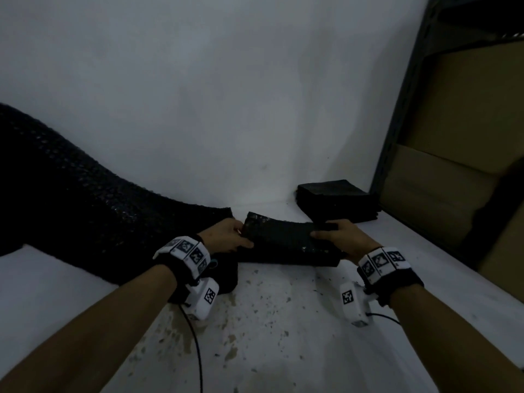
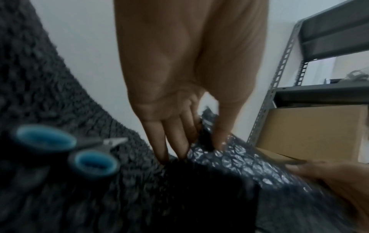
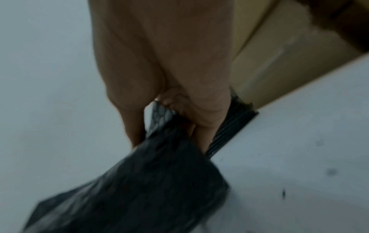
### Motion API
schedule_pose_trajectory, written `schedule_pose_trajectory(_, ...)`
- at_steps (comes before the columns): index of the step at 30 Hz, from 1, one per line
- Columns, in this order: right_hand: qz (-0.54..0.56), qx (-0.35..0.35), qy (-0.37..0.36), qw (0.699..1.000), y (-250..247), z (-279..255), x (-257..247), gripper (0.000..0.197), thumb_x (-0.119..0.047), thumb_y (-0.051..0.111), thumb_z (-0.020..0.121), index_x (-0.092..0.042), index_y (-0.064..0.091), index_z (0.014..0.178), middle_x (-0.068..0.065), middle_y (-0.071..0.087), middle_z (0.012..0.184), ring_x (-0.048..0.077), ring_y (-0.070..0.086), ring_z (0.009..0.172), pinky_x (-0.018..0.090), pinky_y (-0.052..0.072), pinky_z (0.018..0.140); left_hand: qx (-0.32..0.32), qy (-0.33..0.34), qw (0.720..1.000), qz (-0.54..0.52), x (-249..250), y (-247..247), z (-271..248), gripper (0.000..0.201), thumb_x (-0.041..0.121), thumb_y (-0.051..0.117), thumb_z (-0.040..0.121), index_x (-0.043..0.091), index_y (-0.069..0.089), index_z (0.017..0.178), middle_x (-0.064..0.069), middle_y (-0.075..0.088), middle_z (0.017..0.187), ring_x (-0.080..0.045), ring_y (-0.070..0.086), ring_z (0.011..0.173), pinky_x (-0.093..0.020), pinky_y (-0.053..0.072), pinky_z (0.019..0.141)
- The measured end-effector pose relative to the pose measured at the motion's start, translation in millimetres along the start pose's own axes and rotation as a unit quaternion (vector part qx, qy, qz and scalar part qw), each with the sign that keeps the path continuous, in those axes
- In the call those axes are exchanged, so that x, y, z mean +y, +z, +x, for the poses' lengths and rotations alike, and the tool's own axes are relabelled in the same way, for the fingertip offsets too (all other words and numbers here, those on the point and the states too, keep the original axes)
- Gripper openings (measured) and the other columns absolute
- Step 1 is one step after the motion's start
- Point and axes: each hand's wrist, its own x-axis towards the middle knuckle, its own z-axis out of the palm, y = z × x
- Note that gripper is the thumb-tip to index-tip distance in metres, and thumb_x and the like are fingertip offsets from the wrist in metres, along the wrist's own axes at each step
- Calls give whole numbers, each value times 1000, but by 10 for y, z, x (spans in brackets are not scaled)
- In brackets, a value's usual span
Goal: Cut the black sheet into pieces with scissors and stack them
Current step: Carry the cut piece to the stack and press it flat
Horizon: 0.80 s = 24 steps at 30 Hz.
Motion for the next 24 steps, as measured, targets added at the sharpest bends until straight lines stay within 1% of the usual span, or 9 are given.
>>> schedule_pose_trajectory(2,76,11,16,997,15,-9,22,24,-16,75,88,-2,67,106,20,72,103,30,71,86,32,58,64,19,-17,1000,-10,-55,40,30,22,12,74,88,-4,64,101,-15,64,88,-18,61,69,-27,51,61)
schedule_pose_trajectory(5,146,-49,66,986,0,22,93,36,-14,79,83,1,66,114,22,73,107,36,72,96,41,60,80,16,-36,999,-4,-106,99,72,14,14,69,92,7,57,88,-9,59,79,-16,57,63,-25,48,56)
schedule_pose_trajectory(9,36,-17,133,990,-26,174,259,42,-2,77,77,6,62,116,25,70,104,38,70,91,36,59,65,37,-64,997,26,-144,172,180,21,15,67,94,8,50,87,-7,50,72,-17,49,56,-26,42,51)
schedule_pose_trajectory(12,64,39,109,991,-50,258,327,28,2,67,86,6,64,113,25,69,101,37,69,88,35,57,61,7,-86,996,30,-116,202,243,37,32,78,85,3,61,100,-11,64,86,-21,62,72,-28,54,62)
schedule_pose_trajectory(14,101,68,72,990,-52,312,366,27,4,65,88,5,65,115,27,70,104,41,70,92,42,59,73,-34,-98,994,43,-92,198,276,61,42,87,72,0,67,111,-11,71,105,-23,68,93,-30,59,79)
schedule_pose_trajectory(15,115,86,51,988,-50,340,377,27,4,66,88,4,65,115,27,70,107,41,69,94,43,59,78,-38,-95,994,49,-76,201,291,64,39,88,71,-1,67,116,-12,71,109,-23,69,96,-29,59,80)
schedule_pose_trajectory(19,143,65,50,986,-87,384,346,23,-15,73,89,-5,68,110,17,72,109,31,69,100,37,56,78,5,-102,993,54,-58,202,406,59,23,79,85,-8,55,130,-16,68,100,-18,62,73,-20,48,51)
schedule_pose_trajectory(21,99,16,101,990,-118,392,333,27,-22,74,89,-5,68,109,14,72,107,30,69,100,34,56,74,21,-121,991,50,-57,199,475,47,21,77,87,-10,61,117,-17,67,87,-23,59,73,-23,46,52)
schedule_pose_trajectory(24,-1,21,129,991,-144,516,447,21,-12,70,91,3,68,106,21,68,108,35,66,100,37,57,73,35,-149,984,90,-79,219,539,29,24,75,88,0,63,79,-10,60,67,-22,55,62,-24,43,51)
